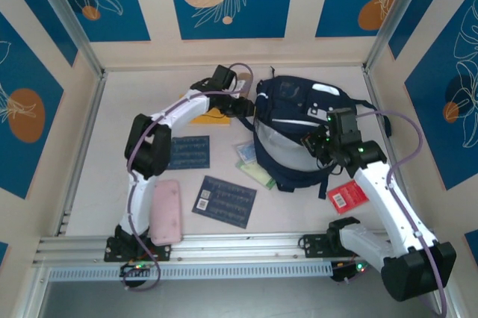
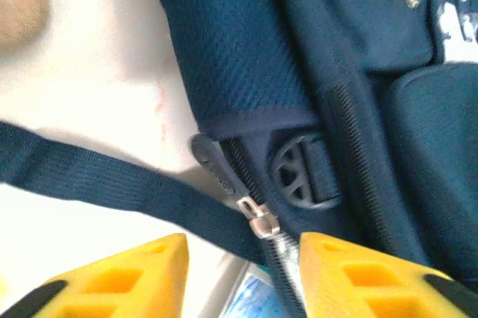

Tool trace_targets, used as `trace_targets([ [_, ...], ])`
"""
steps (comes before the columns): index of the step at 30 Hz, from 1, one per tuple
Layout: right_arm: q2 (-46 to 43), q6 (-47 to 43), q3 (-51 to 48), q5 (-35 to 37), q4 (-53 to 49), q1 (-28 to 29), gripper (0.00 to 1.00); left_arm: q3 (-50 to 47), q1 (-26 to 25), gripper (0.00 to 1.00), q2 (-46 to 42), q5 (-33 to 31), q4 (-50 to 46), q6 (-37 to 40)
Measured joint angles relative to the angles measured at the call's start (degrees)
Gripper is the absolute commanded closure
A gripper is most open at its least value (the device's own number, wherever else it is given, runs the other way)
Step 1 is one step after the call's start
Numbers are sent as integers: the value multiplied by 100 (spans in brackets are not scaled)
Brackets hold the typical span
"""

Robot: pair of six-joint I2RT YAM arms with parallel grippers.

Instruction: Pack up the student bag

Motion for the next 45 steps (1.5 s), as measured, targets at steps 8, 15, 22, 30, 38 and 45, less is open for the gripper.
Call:
trace_targets([
  [8,651,846,474,9,363,107,100,-1147,37,45,-1766,-444,48,-343],
  [15,1357,986,1764,267,599,142,100,-2162,48,38,-3248,-1174,-31,-505],
  [22,2059,492,2420,481,479,251,100,-2208,74,28,-3469,-2625,-815,-393],
  [30,2223,-168,1851,496,380,267,100,-2439,74,4,-3434,-3593,-1539,-741],
  [38,2223,-509,1115,457,472,267,100,-4247,96,0,-4183,-3978,-2413,-1436],
  [45,2210,-605,896,367,614,264,100,-5355,210,0,-4848,-4030,-2988,-2194],
])
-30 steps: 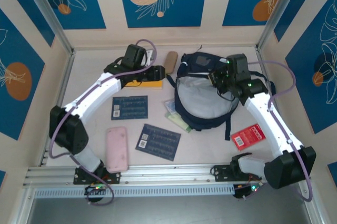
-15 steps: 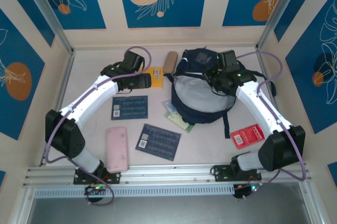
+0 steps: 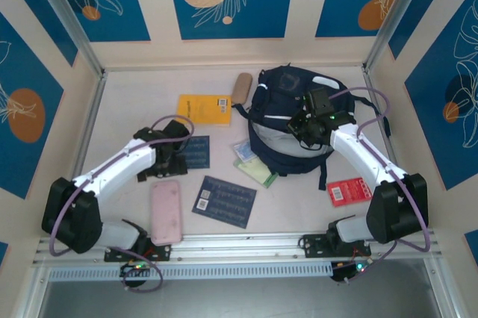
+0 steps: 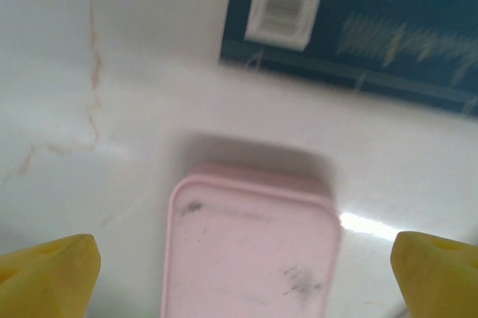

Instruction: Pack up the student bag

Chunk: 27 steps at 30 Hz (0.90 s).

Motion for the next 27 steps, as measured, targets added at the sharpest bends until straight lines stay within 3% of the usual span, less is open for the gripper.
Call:
trace_targets([
  [6,-24,-68,-22,-59,31,-15,100,-682,7,0,-76,546,96,-299],
  [21,-96,-79,-229,-337,240,-92,100,-949,-101,0,468,916,592,-306],
  [27,-94,-79,-229,-361,240,-92,100,-940,-111,11,680,1038,776,-304],
])
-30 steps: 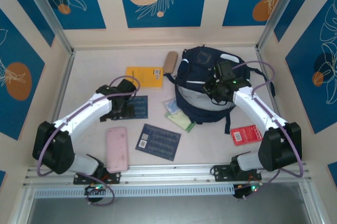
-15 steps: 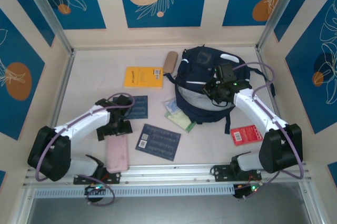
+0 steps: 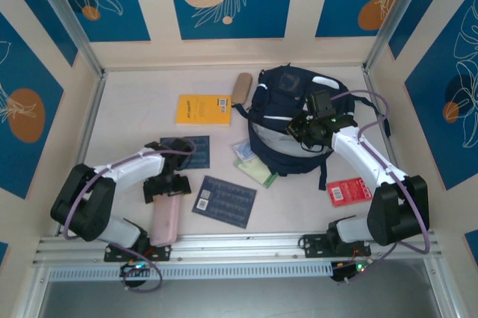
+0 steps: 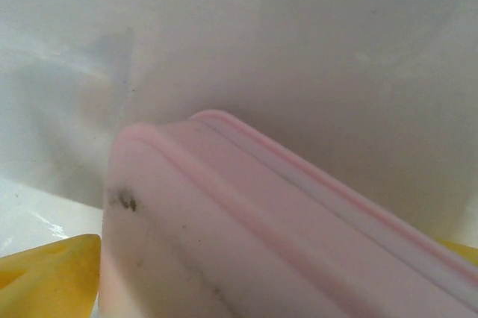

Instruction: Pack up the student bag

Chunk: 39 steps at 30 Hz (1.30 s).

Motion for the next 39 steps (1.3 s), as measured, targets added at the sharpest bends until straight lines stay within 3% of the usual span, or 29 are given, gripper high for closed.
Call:
trace_targets([
  [6,0,0,0,-2,-2,0,100,684,-4,35,385,39,48,33],
  [15,0,-7,0,0,-7,-7,100,1460,-4,39,933,76,304,114],
  [16,0,-17,0,0,-7,-7,96,1528,-4,42,933,79,304,149],
  [20,0,-125,4,-7,-9,-4,61,1681,-4,53,881,98,339,219],
  [22,0,-203,15,-2,-15,2,51,1685,-4,59,785,101,337,240],
  [29,-4,-494,271,339,-280,210,48,1685,-4,84,557,151,280,337],
  [39,-144,-1335,671,586,-409,933,41,2083,24,86,-87,13,-79,654],
])
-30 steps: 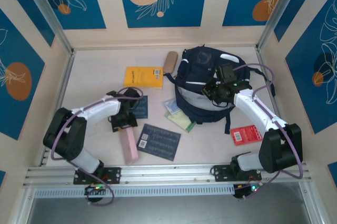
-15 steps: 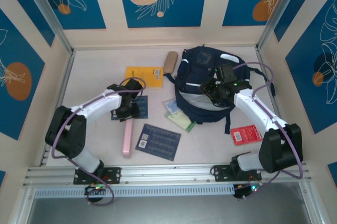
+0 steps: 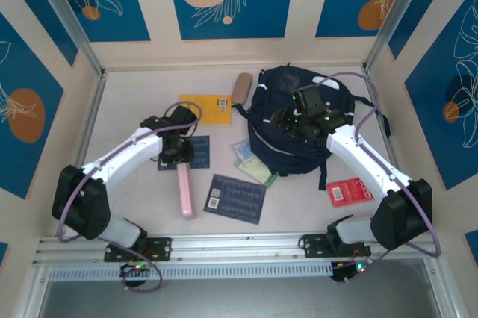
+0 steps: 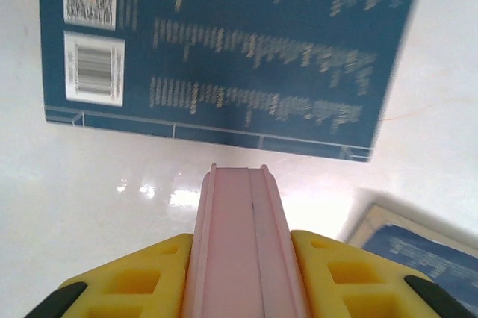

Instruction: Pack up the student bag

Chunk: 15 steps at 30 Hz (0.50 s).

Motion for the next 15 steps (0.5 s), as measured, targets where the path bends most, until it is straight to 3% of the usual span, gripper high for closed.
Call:
trace_targets([
  [4,-282,-511,-214,-756,487,153,33,256,44,80,-649,350,160,455],
  [9,-367,-804,-514,-2284,1305,251,10,66,55,79,-1593,1683,1051,874],
  [15,-114,-695,-785,-4009,2339,376,3,-144,55,81,-1891,3174,2345,750],
])
